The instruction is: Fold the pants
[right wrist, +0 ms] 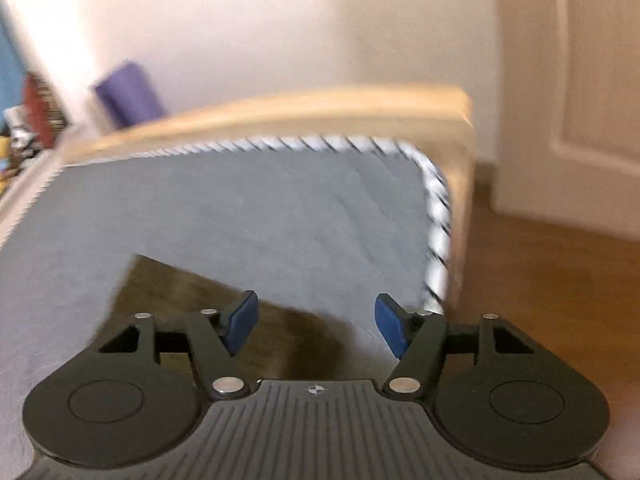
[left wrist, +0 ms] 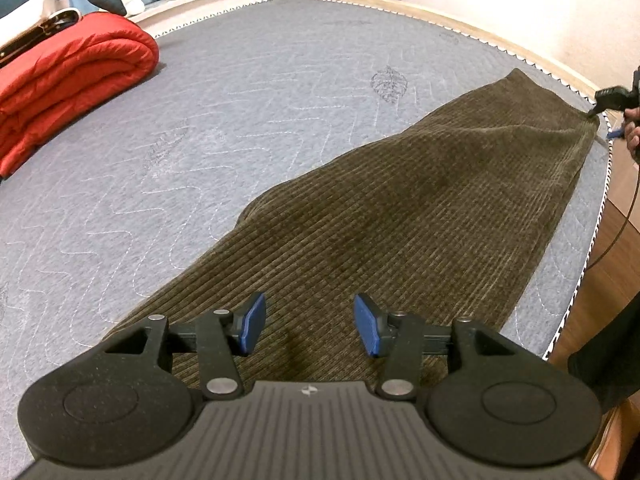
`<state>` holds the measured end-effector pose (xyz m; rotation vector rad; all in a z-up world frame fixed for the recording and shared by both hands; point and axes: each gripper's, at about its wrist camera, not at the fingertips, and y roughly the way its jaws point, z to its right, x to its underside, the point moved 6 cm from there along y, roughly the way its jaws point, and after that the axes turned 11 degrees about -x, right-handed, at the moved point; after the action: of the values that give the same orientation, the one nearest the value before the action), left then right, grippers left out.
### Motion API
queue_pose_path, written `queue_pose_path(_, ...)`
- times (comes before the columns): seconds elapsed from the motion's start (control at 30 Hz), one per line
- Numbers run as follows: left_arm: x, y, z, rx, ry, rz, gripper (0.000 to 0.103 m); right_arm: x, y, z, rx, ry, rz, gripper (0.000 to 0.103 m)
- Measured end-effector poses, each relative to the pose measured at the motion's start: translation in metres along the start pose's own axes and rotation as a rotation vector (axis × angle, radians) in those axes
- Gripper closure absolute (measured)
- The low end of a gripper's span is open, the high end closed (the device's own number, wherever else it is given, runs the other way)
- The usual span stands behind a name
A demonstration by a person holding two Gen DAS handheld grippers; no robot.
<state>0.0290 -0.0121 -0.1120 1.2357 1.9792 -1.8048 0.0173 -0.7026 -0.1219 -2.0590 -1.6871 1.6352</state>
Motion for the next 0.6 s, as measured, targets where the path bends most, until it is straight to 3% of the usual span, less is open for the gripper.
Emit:
queue_pose_path(0.1,0.000,-0.002,0.001,0.001,0.000,0.005,0.046,0.011,0.024,0.016,-0.031,0.098,-0.102,0.035)
queue_pose_path(0.13,-0.001,-0.003,0.001,0.002,-0.001,0.007,0.046,0.011,0.026,0.015,-0.029,0.074,-0.088,0.035)
queue_pose_path(0.17,-0.001,-0.004,0.001,0.004,-0.001,0.009,0.046,0.011,0.027,0.011,-0.029,0.033,-0.072,0.043)
queue_pose_path(0.2,0.000,-0.005,0.001,0.004,-0.001,0.010,0.046,0.012,0.028,0.008,-0.042,0.000,-0.065,0.059)
queue_pose_path(0.3,0.001,-0.005,-0.002,0.000,-0.003,0.009,0.046,0.015,0.029,-0.003,-0.026,-0.056,-0.064,0.070)
queue_pose_path(0.47,0.003,-0.009,-0.007,-0.006,-0.015,0.013,0.046,0.014,0.018,-0.019,-0.020,-0.098,-0.002,0.077)
queue_pose_path(0.6,0.005,-0.009,-0.011,-0.014,-0.024,0.016,0.046,0.010,-0.012,-0.059,-0.123,-0.186,0.099,0.079)
